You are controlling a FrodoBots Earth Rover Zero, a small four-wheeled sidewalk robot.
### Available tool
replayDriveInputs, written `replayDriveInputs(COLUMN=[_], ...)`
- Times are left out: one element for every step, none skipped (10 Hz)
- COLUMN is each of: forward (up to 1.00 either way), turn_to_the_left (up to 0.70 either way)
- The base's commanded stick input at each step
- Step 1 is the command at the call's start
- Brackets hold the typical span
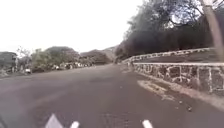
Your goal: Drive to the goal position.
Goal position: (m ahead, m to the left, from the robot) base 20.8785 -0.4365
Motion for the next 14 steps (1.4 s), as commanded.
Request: replayDriveInputs(forward=[0.50,0.50,0.50,0.50,0.50,0.50,0.50,0.50,0.50,0.50,0.50,0.50,0.50,0.50], turn_to_the_left=[0.00,-0.02,-0.09,-0.27,-0.46,-0.50,-0.40,-0.28,-0.14,0.00,0.00,0.00,0.00,0.00])
